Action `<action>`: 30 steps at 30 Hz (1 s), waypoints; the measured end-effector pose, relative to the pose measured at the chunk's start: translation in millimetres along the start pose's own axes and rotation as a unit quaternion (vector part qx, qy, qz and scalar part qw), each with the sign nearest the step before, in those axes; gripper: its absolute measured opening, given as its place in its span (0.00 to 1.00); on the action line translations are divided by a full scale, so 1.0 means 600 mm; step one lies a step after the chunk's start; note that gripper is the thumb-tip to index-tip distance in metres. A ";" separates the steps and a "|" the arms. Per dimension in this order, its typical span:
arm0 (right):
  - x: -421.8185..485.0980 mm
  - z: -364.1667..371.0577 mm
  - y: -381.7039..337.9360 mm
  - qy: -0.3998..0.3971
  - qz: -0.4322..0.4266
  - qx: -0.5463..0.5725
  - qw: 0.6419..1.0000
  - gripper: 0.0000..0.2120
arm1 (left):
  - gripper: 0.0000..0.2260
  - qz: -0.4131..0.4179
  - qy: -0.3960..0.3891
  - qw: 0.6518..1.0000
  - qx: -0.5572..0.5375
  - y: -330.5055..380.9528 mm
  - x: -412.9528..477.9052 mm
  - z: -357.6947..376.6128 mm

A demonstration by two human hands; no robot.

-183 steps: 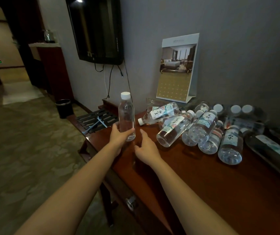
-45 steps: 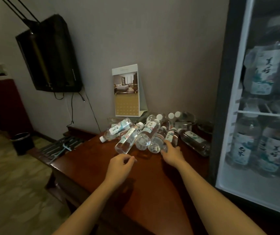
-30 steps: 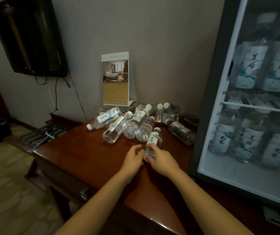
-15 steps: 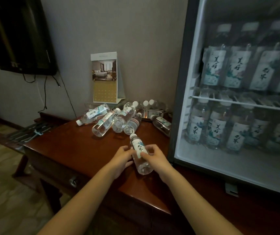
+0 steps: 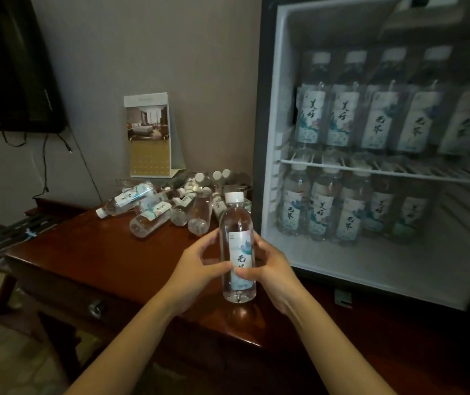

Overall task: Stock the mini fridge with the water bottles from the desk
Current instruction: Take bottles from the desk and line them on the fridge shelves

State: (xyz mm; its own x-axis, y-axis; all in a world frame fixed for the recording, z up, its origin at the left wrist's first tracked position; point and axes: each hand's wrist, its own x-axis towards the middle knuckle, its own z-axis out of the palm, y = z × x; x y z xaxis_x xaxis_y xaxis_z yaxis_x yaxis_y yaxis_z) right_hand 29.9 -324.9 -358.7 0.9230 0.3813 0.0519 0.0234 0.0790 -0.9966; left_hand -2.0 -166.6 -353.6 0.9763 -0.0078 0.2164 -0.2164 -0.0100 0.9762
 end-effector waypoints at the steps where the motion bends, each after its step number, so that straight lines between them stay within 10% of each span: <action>1: -0.012 -0.013 -0.002 0.019 -0.018 -0.002 1.000 0.37 | 0.31 0.009 -0.009 1.000 0.002 0.004 0.000 0.016; 17: -0.123 -0.248 -0.030 0.277 -0.155 -0.038 0.947 0.32 | 0.31 0.031 -0.197 0.979 -0.036 0.007 0.085 0.316; 30: -0.027 -0.315 0.009 0.397 -0.130 -0.053 0.907 0.23 | 0.16 0.085 -0.043 0.994 0.055 -0.059 0.161 0.419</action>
State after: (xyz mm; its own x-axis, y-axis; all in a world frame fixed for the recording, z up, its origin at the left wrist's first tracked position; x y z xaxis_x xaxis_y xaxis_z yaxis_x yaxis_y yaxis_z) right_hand 87.9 -504.8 -377.1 0.8657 -0.4241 0.2658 0.2784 -0.0332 -0.9599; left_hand 98.6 -418.3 -370.3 0.9221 -0.1047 0.3725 -0.3830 -0.1105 0.9171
